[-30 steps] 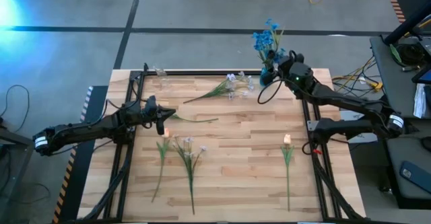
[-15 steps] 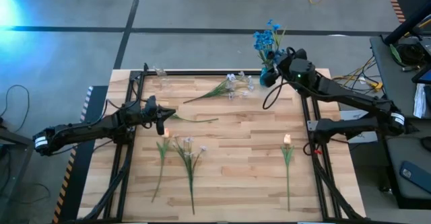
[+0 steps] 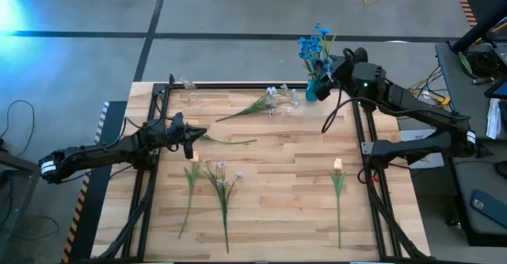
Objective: Sort flowers into vase by color
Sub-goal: Put the right black flower into the blue vase, then put the black flower into the blue vase
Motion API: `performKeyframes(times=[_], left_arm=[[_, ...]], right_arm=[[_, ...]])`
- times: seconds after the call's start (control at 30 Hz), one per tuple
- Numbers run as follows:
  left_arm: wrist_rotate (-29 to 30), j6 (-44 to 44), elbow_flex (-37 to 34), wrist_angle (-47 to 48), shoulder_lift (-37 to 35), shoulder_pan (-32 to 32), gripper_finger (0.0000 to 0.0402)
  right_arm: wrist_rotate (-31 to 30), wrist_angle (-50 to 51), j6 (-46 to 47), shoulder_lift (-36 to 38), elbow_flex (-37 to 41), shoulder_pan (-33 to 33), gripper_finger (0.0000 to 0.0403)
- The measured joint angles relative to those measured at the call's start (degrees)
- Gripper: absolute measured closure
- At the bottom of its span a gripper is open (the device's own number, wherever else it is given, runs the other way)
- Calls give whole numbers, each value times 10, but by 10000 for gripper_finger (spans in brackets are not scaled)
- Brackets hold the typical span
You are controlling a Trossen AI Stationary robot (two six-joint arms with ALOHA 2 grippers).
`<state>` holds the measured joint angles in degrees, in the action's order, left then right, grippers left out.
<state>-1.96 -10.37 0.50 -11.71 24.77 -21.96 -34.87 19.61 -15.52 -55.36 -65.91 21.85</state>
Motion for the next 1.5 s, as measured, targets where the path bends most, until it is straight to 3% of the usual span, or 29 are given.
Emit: performKeyframes(times=[0.27, 0.33, 0.83, 1.2, 1.4, 1.5], left_arm=[[0, 0, 0, 0, 0, 0, 402], [0, 0, 0, 0, 0, 0, 402], [0, 0, 0, 1, 0, 0, 402], [13, 4, 0, -18, -1, 0, 402], [-72, 13, 16, 18, 6, 0, 402], [-86, 19, 40, 65, 14, 0, 402]], right_arm=[[7, -37, -36, -25, 32, 17, 362], [7, -36, -35, -32, 40, 22, 384], [3, -36, -28, -48, 40, 22, 394], [3, -84, -98, -59, 34, -92, 381], [3, -83, -66, -94, 34, -138, 366], [27, -79, -33, -117, 34, -157, 353]])
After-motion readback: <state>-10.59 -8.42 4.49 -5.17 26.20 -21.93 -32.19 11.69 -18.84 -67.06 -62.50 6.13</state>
